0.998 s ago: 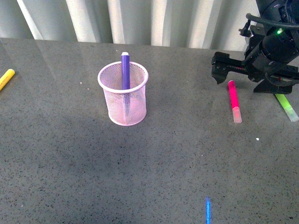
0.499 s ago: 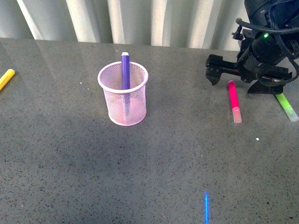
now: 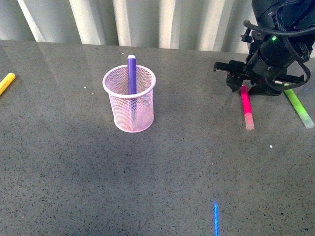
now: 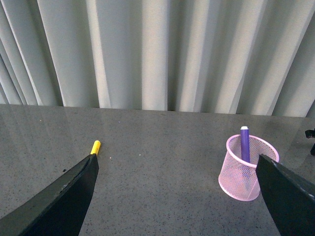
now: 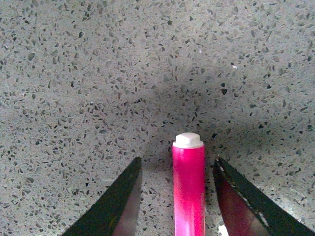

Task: Insert purple and pink pens into pink cup

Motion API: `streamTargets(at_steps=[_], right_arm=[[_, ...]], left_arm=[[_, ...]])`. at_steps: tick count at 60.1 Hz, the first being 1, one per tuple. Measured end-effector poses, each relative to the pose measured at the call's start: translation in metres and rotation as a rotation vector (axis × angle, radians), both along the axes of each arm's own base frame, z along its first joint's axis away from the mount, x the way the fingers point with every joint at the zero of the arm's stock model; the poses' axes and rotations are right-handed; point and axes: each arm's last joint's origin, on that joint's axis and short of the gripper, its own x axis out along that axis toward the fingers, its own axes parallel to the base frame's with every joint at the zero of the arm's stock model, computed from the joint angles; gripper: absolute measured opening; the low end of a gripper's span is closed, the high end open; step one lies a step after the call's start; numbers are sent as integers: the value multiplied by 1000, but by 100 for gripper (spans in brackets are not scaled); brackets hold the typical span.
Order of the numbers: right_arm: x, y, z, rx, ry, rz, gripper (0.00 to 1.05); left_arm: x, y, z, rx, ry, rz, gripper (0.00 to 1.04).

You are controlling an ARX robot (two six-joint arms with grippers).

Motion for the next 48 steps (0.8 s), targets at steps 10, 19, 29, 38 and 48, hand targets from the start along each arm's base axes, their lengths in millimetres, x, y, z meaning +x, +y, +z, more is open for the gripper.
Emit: streamTargets(at_steps=[10,19,29,38,48], right_arm=[[-1,6,-1,13,-11,5,13],[-6,7,-1,23,-29,4,11],[-18,4,-3,28,-50,3,11],[-39,-2,-2,-47,-174,28,11],[-56,0,38,-125,-461,173,11]], left_arm=[[0,0,0,0,0,0,98],[0,0,0,0,0,0,98],[0,0,0,0,0,0,98],[0,0,0,0,0,0,98],[0,0,0,0,0,0,98]])
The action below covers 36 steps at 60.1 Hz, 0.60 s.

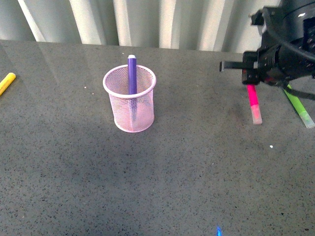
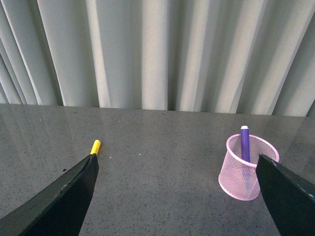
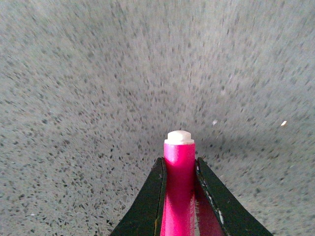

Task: Insert purple and pink pens into pink cup

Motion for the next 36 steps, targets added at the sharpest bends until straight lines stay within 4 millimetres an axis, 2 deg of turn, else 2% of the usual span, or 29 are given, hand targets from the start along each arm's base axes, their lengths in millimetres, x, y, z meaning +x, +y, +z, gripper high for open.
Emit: streamTargets(at_steps=[6,11,16,22,29,36], right_arm=[[-3,19,40,9,-201,128,11],[-7,43,59,15,-326,251,11],[-13,66,66,10,-400,354,11],[-22,110,73,-2,-508,506,11],[-28,143,76,20,-571,582,11],[-30,164,75,41,-601,612,11]], left_arm=[[0,0,0,0,0,0,98],[0,0,0,0,0,0,98],[0,0,0,0,0,0,98],[0,0,0,0,0,0,98],[0,0,0,0,0,0,98],[0,0,0,0,0,0,98]])
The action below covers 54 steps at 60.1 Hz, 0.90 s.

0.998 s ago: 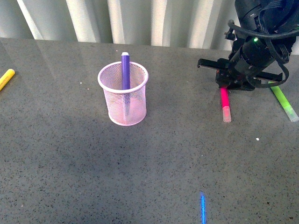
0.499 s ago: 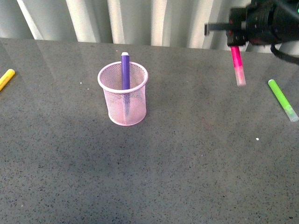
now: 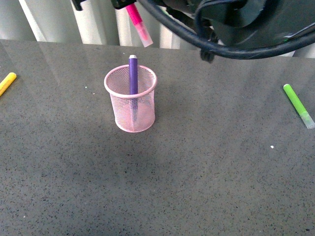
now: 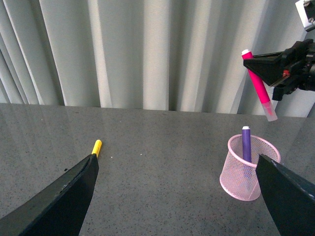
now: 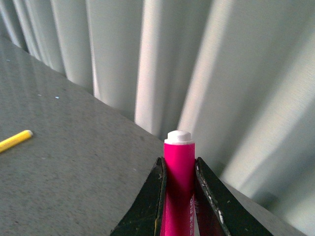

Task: Insert purple and pink pens into pink cup

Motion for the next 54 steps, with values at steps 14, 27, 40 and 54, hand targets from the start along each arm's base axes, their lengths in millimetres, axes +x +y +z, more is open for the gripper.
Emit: streamTargets(at_steps=[14,27,40,54], right_arm=[[4,20,-16,31,2,18,11],[1,31,-24,53,31,48,11],[-3,40,-27,76,49,71,11],[-3,42,-38,80,65,71,11]], left_arm=[[0,0,0,0,0,0,98],[0,0,0,0,0,0,98],[0,0,0,0,0,0,98],[0,0,0,0,0,0,98]])
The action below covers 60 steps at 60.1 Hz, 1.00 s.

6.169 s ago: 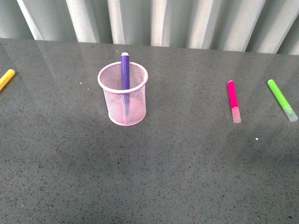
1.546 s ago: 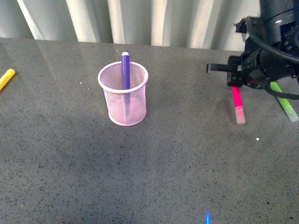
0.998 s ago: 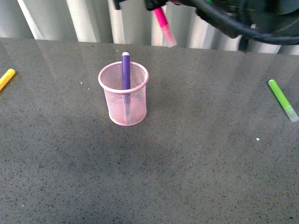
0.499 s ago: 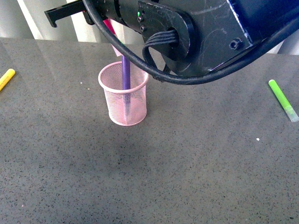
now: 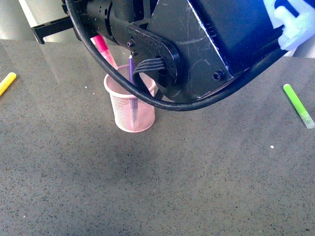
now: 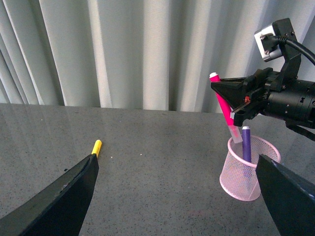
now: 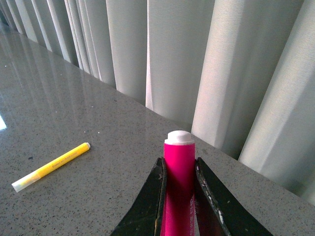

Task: Insert purple and pink pens into pink cup

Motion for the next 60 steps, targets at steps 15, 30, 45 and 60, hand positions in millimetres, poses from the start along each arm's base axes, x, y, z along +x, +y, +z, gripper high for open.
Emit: streamTargets(at_steps=[15,30,45,60], right_arm=[[-3,-3,-7,-5,22,-6,11],[-4,-7,-12,-13,33,-24,11],[-5,-17,-22,-24,77,-46,32],[-4,-23,-20,-19,82,-72,73]], left_arm=[[0,0,0,0,0,0,98],[0,0,0,0,0,0,98],[0,0,0,0,0,0,98],[0,0,0,0,0,0,98]])
